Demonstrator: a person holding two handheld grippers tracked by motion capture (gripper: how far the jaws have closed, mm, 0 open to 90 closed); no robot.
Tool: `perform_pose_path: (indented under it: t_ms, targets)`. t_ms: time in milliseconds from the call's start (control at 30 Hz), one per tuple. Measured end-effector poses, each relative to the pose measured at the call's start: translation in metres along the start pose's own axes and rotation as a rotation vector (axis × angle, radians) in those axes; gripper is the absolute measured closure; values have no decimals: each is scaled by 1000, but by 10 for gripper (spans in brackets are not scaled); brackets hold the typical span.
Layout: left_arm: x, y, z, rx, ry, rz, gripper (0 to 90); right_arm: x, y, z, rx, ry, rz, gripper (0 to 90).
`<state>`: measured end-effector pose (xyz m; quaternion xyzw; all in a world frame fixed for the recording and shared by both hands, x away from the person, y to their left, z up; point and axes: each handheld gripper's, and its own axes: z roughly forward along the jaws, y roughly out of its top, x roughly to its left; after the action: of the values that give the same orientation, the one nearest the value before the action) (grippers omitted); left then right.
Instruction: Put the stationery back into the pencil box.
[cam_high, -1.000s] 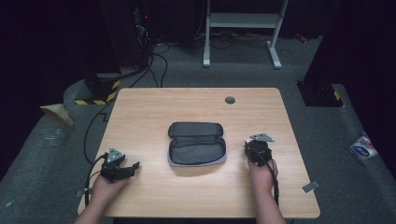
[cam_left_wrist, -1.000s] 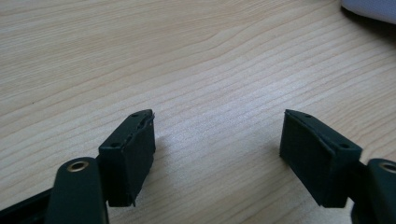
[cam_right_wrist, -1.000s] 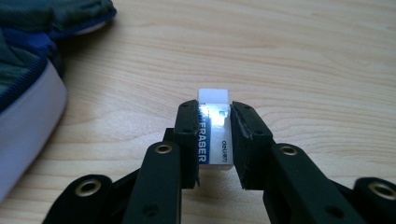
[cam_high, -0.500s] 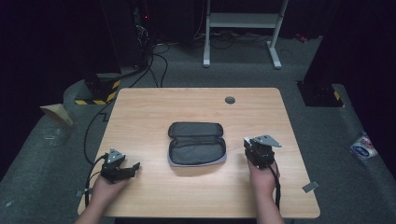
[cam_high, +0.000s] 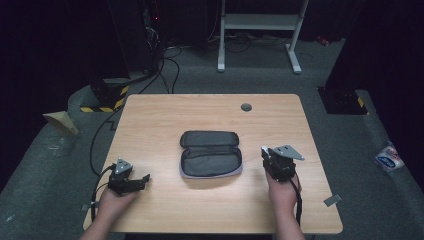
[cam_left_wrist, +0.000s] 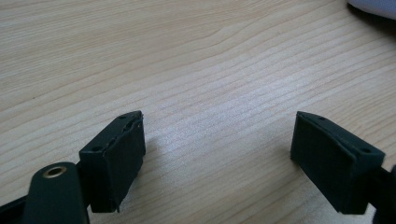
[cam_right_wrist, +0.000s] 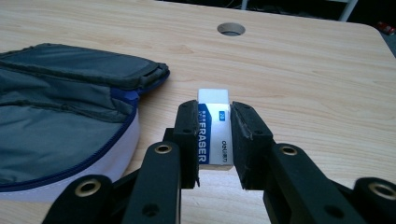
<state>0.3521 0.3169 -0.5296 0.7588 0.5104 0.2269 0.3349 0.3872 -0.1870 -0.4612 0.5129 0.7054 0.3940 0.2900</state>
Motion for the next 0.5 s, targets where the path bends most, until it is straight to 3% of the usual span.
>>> perform_pose_path:
  t_ms: [500]
  targets:
    - [0,-1,-2,5,4,9,179,21,9,-1,-16,38,-44,726]
